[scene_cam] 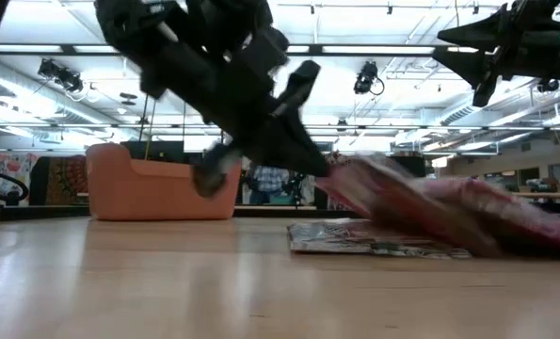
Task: Sort popcorn bags into baskets
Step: Put the red popcorn bag into the orange container
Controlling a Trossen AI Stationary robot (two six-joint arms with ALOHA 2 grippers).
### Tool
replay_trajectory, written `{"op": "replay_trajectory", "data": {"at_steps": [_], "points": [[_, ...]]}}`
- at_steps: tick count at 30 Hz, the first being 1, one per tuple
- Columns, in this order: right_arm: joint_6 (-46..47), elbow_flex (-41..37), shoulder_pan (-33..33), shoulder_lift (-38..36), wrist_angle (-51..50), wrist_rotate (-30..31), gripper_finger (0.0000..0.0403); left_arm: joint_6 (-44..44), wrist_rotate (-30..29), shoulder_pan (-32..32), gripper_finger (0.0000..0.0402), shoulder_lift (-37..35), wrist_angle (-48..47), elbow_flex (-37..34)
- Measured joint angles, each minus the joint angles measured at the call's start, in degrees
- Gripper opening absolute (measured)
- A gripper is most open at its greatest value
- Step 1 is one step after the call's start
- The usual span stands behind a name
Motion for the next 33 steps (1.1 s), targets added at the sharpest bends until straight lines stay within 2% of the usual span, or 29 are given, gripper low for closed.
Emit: {"op": "replay_trajectory", "data": {"at_steps": [9,19,25,28,33], "points": [[6.4,0.0,0.0,3.9,-1.3,-2.0,0.0170,-9.8,0.1,-1.5,0.0002,-11.6,-22.4,-0.1],[6.6,0.0,0.0,8.5,2.0,-1.1,0.0170,-24.1,-0.2,-0.6,0.0001,-22.1,-26.4,0.0],[7.1,0.0,0.0,8.8,2.5,-1.6,0.0170,-28.7,0.1,-0.2,0.0003,-23.7,-31.3,0.0],[7.1,0.0,0.0,9.5,2.3,-2.5,0.0170,-29.7,-0.7,-1.3,0.0031,-20.8,-31.9,0.0],[7.1,0.0,0.0,10.5,2.6,-2.5,0.0170,-27.8,-6.1,-4.7,0.0114,-15.3,-30.6,0.0]]}}
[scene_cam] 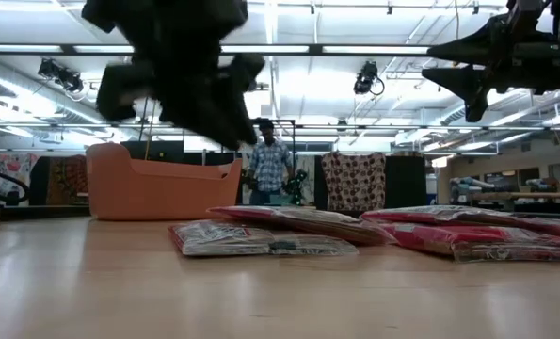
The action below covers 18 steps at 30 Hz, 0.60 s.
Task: Sort popcorn bags into baskets
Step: Put the red popcorn bag into the orange container
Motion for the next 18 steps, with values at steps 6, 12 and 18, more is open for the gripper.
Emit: {"op": "replay_trajectory", "data": {"at_steps": [6,12,18], "points": [[0.0,0.0,0.0,0.2,0.2,0.0,0.0170,2.7,-3.8,-2.6,0.0197,5.2,0.1,0.0],[0.8,0.0,0.0,0.2,0.4,0.1,0.0170,5.8,-4.5,-4.2,0.0204,7.4,1.1,0.0],[1.0,0.0,0.0,0.5,0.4,0.1,0.0170,7.3,-5.9,-3.4,0.0180,8.9,3.0,0.1]]}}
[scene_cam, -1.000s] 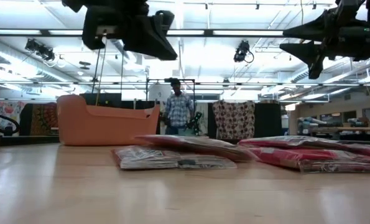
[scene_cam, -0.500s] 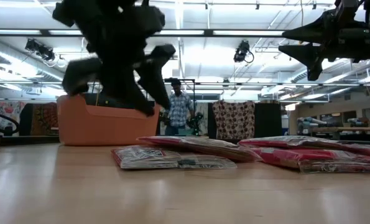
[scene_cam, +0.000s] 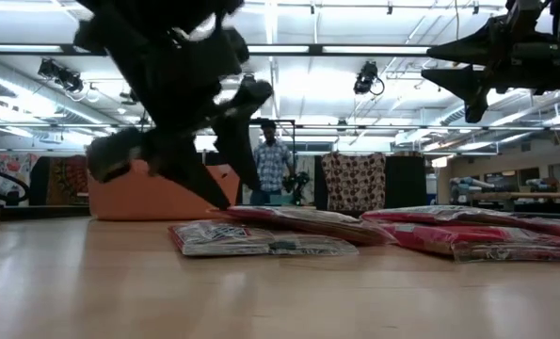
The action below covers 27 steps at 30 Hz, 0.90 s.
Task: Sort popcorn bags into baskets
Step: Put the red popcorn bag into the orange container
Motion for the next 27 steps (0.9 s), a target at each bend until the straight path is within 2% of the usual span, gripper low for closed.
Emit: {"op": "replay_trajectory", "data": {"at_steps": [11,15,21,27], "points": [[0.0,0.0,0.0,1.5,1.3,-0.1,0.0170,3.3,0.4,2.2,0.0158,3.9,1.0,0.2],[0.0,0.0,0.0,1.7,1.2,-0.2,0.0170,3.1,0.5,2.4,0.0116,4.5,1.4,0.2],[0.0,0.0,0.0,1.7,1.2,-0.2,0.0170,2.7,-0.8,2.4,0.0018,4.4,2.0,0.0],[0.0,0.0,0.0,1.7,1.2,-0.2,0.0170,3.0,-1.6,2.3,0.0006,4.1,2.2,-0.1]]}}
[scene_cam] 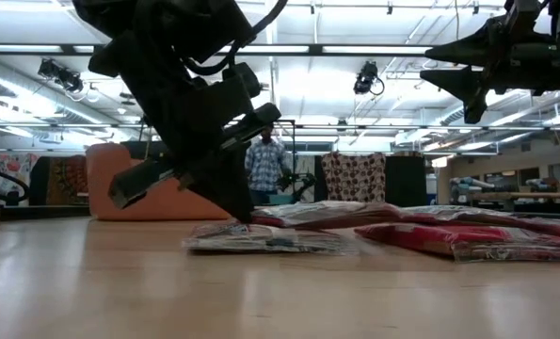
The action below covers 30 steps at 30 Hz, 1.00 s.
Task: Sort popcorn bags into baskets
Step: Put the red popcorn bag into the orange container
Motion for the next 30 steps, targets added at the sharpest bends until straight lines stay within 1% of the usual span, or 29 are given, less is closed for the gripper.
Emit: {"op": "replay_trajectory", "data": {"at_steps": [4,9,15,22,27,30], "points": [[0.0,0.0,0.0,0.0,0.0,0.0,0.0170,0.0,-0.2,-0.2,0.0004,-2.5,-1.3,-0.2],[0.0,0.0,0.0,0.0,-0.1,0.0,0.0170,-4.0,-1.2,0.3,0.0002,-9.5,-4.9,-0.1],[-0.1,0.0,0.0,0.0,-0.2,0.0,0.0170,-15.1,-1.3,3.3,0.0002,-20.4,-13.8,-0.1],[-0.5,0.0,0.0,0.0,-0.2,0.0,0.0170,-28.5,-1.5,9.3,0.0001,-31.9,-23.6,0.0],[-2.2,0.0,0.0,0.0,-0.2,0.1,0.0170,-35.4,-1.4,13.6,0.0001,-37.9,-28.6,0.2],[-3.2,0.0,0.0,0.0,0.2,0.2,0.0170,-39.5,-1.3,17.0,0.0001,-39.8,-35.8,2.9]]}}
